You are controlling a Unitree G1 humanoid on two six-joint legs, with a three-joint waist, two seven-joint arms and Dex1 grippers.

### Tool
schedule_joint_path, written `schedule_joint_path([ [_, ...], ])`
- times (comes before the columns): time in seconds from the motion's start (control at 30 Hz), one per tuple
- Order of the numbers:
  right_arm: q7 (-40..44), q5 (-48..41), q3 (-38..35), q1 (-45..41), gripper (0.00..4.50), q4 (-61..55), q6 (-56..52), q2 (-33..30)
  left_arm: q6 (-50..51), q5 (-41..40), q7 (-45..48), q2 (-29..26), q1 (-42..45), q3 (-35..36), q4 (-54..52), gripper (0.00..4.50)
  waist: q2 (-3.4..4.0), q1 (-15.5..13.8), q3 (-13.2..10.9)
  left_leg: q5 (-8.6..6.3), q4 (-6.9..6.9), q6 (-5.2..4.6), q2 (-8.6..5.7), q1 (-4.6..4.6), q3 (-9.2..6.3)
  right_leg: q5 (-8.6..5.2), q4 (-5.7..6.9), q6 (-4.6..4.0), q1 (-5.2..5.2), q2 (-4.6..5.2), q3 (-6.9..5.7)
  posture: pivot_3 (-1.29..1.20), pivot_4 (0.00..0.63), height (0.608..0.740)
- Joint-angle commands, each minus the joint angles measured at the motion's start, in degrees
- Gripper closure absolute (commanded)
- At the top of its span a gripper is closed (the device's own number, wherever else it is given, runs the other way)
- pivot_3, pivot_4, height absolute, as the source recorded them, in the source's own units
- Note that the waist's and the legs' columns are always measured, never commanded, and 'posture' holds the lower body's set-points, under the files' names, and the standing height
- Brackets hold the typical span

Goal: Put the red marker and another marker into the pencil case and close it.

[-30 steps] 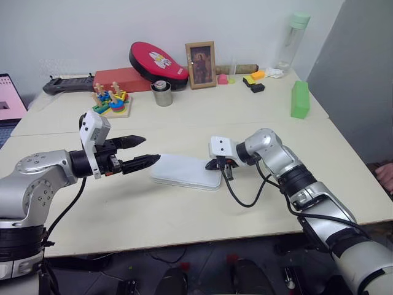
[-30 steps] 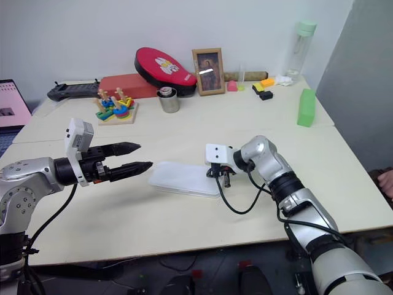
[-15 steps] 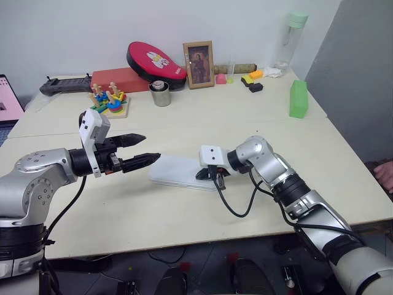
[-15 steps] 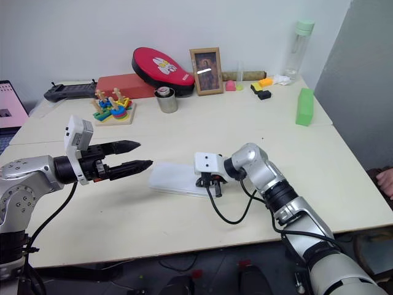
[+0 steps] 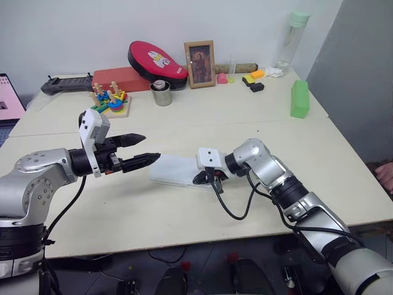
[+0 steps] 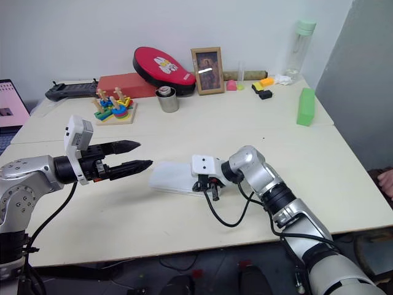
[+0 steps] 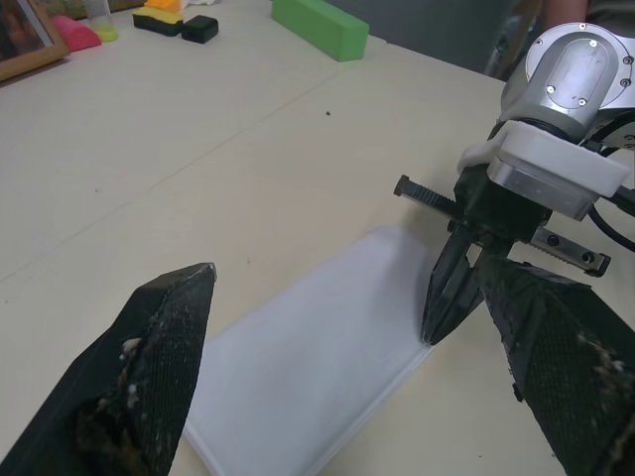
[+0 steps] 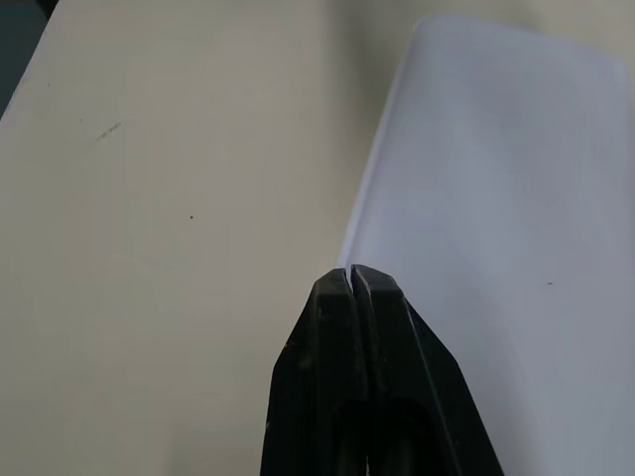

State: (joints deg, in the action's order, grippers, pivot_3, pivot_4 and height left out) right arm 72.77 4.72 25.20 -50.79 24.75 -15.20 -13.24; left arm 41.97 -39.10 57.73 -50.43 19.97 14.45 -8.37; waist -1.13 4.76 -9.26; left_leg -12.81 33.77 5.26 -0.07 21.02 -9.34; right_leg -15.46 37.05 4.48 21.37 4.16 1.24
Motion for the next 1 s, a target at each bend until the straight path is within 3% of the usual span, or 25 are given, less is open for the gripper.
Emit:
schedule_joint_path([
  [0.03,0.1,-8.3,-8.3,-2.9,4.3,-7.1,-5.7,-0.8,-1.5,0.5,-0.8,-0.2,0.5,1.9,0.5,0.0,0.04,0.0,0.0,0.0,0.0,0.0,0.0,0.0,0.0,0.01,0.0,-0.01,0.0,0.0,0.0,0.0,0.15,0.74],
  [0.33,-8.0,-12.5,-20.2,0.8,2.34,-10.3,-13.3,-11.4,-8.7,8.0,-5.7,-1.1,2.5,3.2,12.4,0.0,0.07,-0.7,-0.1,-0.01,0.0,0.0,0.0,0.09,0.0,0.0,-0.05,0.0,0.04,0.0,-0.03,0.0,0.15,0.74],
  [0.7,-10.0,-14.4,-23.0,6.2,0.01,-12.9,-17.7,-21.3,-16.0,14.0,-2.7,-3.8,4.4,2.7,24.6,0.0,0.09,-1.2,-0.1,0.0,0.03,0.0,0.0,0.55,0.06,0.07,-0.06,-0.1,0.51,0.0,0.01,0.0,0.15,0.74],
  [1.0,-12.1,-16.6,-24.1,10.0,0.01,-16.5,-19.7,-23.5,-15.8,14.4,-0.8,-4.4,1.4,3.0,25.1,0.0,0.08,-1.3,-0.1,0.0,0.04,0.0,0.0,0.78,0.05,0.08,-0.07,-0.12,0.69,0.01,-0.02,0.0,0.15,0.74],
])
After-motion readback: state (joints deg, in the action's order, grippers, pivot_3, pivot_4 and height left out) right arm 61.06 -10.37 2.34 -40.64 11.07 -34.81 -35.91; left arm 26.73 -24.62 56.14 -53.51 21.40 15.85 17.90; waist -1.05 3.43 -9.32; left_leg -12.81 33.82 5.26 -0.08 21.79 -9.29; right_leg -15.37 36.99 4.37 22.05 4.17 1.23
